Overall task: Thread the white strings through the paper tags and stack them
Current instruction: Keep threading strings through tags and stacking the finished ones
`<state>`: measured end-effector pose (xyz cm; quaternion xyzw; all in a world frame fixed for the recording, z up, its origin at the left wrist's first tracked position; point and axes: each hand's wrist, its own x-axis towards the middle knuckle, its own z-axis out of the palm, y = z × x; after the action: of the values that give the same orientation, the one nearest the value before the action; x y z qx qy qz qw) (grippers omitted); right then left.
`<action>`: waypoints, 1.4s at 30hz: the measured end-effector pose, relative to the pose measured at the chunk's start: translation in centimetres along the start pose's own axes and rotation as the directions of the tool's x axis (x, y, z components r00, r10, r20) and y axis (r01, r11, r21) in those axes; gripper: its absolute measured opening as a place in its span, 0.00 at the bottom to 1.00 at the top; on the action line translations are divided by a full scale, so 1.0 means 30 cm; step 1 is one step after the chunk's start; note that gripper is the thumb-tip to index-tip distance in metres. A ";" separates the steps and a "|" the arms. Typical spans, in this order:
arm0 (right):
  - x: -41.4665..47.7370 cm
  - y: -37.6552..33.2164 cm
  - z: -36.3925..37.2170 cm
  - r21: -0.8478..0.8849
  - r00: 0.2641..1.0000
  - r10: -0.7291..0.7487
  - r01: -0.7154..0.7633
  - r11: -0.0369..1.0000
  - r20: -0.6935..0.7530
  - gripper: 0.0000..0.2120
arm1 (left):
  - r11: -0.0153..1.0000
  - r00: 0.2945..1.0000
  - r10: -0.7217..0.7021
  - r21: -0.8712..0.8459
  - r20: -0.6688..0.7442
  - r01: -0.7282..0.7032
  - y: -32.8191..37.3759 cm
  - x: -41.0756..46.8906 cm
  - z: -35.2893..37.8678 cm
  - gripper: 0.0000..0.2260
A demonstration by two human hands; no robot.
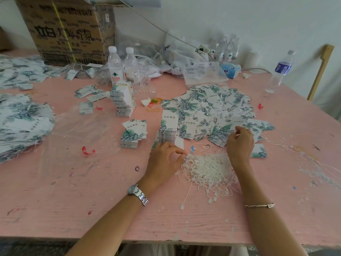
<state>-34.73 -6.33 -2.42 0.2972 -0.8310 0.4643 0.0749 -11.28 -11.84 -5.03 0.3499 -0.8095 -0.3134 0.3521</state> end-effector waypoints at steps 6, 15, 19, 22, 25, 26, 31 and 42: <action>0.001 0.012 0.002 -0.126 0.993 0.054 -0.041 0.991 0.102 0.19 | 0.996 0.995 -0.052 0.075 0.088 0.045 0.012 -0.002 -0.008 0.03; -0.034 -0.013 0.009 -0.021 0.986 -0.109 0.113 0.993 0.129 0.13 | 0.999 0.998 -0.032 0.013 0.053 0.032 -0.009 0.006 0.003 0.05; -0.095 -0.088 -0.011 0.379 0.841 -0.446 0.322 0.868 0.306 0.14 | 0.995 1.000 -0.001 -0.104 -0.021 -0.001 0.001 0.006 0.000 0.04; -0.144 -0.119 -0.010 0.491 0.630 -0.589 0.352 0.797 0.505 0.15 | 0.989 0.996 0.005 -0.149 -0.088 -0.019 0.013 0.004 -0.007 0.02; -0.166 -0.127 0.000 0.536 0.513 -0.581 0.252 0.805 0.632 0.10 | 0.983 0.990 -0.020 -0.184 -0.138 -0.006 0.015 0.009 -0.012 0.03; -0.166 -0.126 0.003 0.548 0.507 -0.581 0.232 0.803 0.637 0.09 | 0.982 0.988 -0.030 -0.191 -0.150 0.001 0.014 0.011 -0.014 0.02; -0.142 -0.123 0.000 0.613 0.601 -0.556 0.134 0.779 0.574 0.08 | 0.977 0.987 -0.047 -0.213 -0.152 0.014 0.007 0.019 -0.014 0.02; -0.118 -0.111 0.001 0.686 0.845 -0.281 -0.130 0.716 0.454 0.09 | 0.946 0.994 -0.040 -0.318 0.106 0.071 0.001 0.013 0.004 0.08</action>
<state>-29.98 -6.16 -1.42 0.4540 -0.5693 0.6369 -0.2534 -11.58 -12.09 -4.94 0.2949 -0.7539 -0.4674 0.3553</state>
